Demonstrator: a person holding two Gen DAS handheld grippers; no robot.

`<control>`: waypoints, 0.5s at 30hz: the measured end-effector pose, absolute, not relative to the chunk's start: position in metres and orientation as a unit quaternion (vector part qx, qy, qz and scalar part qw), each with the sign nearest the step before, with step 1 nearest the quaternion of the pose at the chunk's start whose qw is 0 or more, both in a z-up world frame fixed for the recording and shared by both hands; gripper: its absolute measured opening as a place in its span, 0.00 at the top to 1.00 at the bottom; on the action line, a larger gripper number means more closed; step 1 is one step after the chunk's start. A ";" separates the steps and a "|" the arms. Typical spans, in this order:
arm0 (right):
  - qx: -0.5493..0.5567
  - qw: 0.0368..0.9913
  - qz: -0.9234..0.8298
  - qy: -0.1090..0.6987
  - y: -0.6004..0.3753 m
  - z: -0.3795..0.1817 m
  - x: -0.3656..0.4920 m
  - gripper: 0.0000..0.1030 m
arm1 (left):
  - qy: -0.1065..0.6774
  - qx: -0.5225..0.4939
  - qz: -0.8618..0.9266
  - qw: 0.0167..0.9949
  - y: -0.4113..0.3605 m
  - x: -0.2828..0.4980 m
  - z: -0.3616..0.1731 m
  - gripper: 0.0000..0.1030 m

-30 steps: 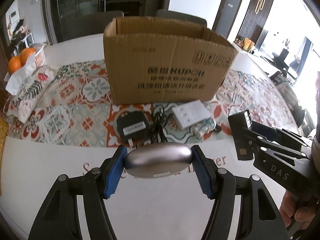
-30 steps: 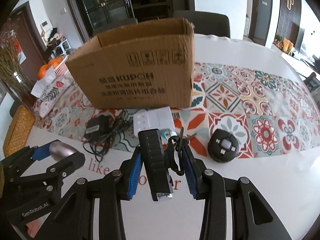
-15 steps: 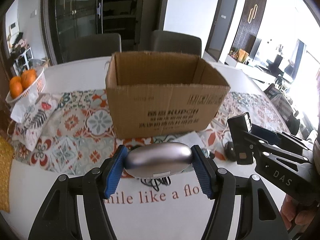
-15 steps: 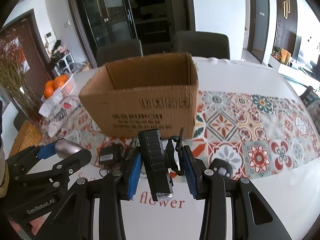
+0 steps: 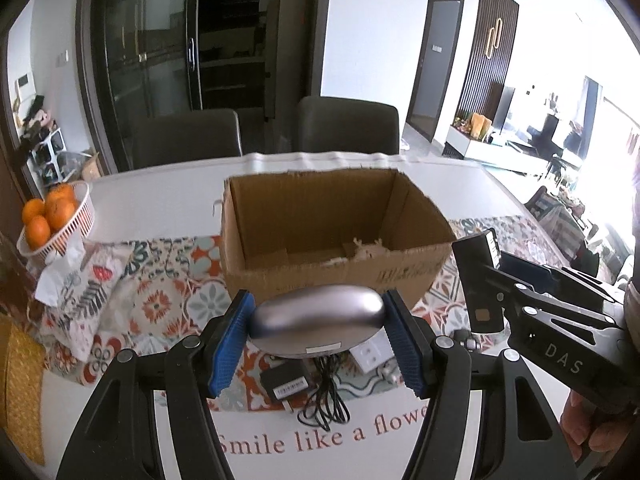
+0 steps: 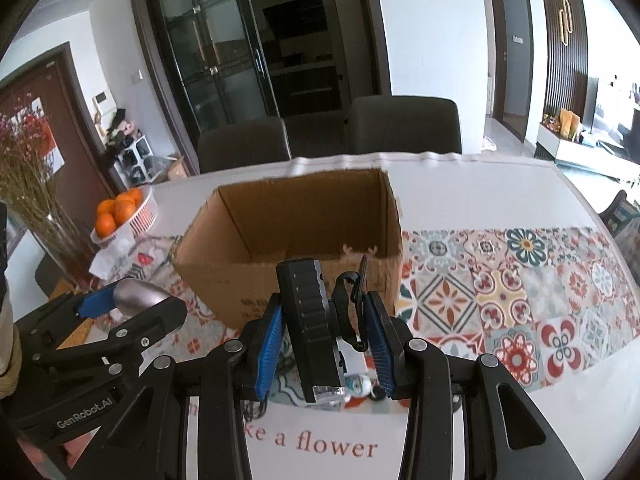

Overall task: Organize rigid objects
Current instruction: 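Carry the silver egg and black flashlight with both grippers over the box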

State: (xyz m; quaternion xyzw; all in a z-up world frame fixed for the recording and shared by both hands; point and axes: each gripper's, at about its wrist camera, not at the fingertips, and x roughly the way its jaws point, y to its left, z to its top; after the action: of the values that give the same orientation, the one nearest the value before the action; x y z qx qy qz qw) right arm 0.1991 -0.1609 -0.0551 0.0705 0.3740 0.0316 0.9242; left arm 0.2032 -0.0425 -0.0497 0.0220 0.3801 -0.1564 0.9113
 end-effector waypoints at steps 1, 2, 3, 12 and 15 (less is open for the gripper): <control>0.071 0.925 0.032 0.372 -0.161 -0.053 0.201 0.61 | 0.378 0.022 -0.157 0.912 -0.042 0.205 -0.047 0.37; 0.072 0.926 0.032 0.369 -0.161 -0.050 0.204 0.61 | 0.377 0.022 -0.156 0.913 -0.042 0.208 -0.045 0.37; 0.072 0.926 0.032 0.369 -0.161 -0.048 0.206 0.61 | 0.375 0.023 -0.157 0.913 -0.042 0.211 -0.042 0.37; 0.071 0.929 0.035 0.360 -0.161 -0.026 0.233 0.60 | 0.366 0.030 -0.154 0.917 -0.042 0.238 -0.022 0.37; 0.070 0.929 0.037 0.362 -0.162 -0.022 0.242 0.61 | 0.371 0.024 -0.157 0.915 -0.041 0.247 -0.018 0.37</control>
State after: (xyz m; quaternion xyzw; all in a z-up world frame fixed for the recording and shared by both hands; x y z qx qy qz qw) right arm 0.2424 -0.1615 -0.0223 0.0702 0.3623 0.0366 0.9287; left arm 0.2468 -0.0414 -0.0183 0.0237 0.3712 -0.1570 0.9149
